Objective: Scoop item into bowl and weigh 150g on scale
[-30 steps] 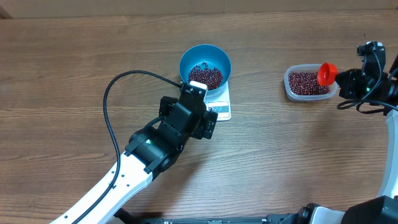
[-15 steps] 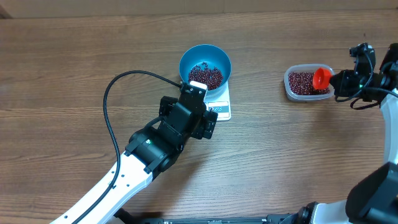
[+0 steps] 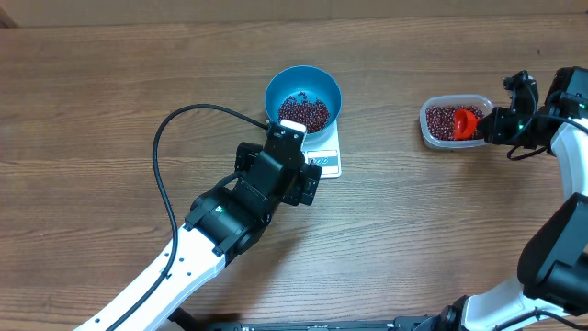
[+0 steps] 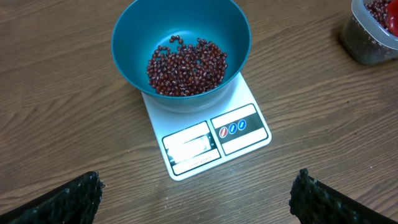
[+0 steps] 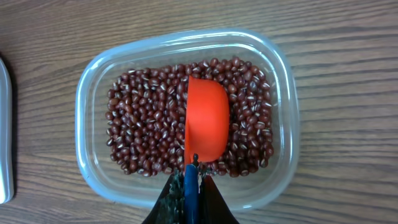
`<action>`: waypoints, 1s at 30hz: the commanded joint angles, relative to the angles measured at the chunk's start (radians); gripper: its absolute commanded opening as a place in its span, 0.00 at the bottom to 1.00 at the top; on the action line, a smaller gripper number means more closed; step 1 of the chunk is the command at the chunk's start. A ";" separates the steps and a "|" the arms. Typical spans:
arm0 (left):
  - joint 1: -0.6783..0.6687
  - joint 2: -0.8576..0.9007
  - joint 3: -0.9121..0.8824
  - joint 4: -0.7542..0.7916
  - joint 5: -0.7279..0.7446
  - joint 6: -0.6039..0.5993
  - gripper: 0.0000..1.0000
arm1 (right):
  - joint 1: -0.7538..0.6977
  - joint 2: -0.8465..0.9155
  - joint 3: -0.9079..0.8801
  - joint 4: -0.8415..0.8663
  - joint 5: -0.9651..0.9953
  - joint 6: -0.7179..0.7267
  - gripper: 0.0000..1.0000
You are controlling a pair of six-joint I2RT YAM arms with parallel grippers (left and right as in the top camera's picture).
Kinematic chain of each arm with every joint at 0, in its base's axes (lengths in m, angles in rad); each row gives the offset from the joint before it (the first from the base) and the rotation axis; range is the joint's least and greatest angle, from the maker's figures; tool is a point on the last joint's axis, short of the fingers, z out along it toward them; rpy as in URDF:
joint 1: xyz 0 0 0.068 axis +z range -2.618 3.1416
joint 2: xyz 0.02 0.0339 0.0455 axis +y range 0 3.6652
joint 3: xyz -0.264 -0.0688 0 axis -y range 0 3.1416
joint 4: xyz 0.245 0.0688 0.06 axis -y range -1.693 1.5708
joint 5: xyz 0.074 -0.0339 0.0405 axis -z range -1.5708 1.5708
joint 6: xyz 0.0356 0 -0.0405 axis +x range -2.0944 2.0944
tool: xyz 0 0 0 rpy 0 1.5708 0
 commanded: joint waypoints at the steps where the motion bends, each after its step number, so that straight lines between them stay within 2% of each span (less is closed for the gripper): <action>1: -0.001 0.009 -0.007 0.003 -0.014 -0.014 1.00 | 0.002 0.045 -0.005 -0.009 0.027 0.000 0.04; 16: -0.001 0.009 -0.007 0.003 -0.014 -0.014 0.99 | 0.015 0.051 -0.007 -0.013 -0.174 0.000 0.04; 30: -0.001 0.009 -0.007 0.003 -0.014 -0.014 1.00 | 0.031 0.075 -0.076 0.011 -0.177 0.001 0.04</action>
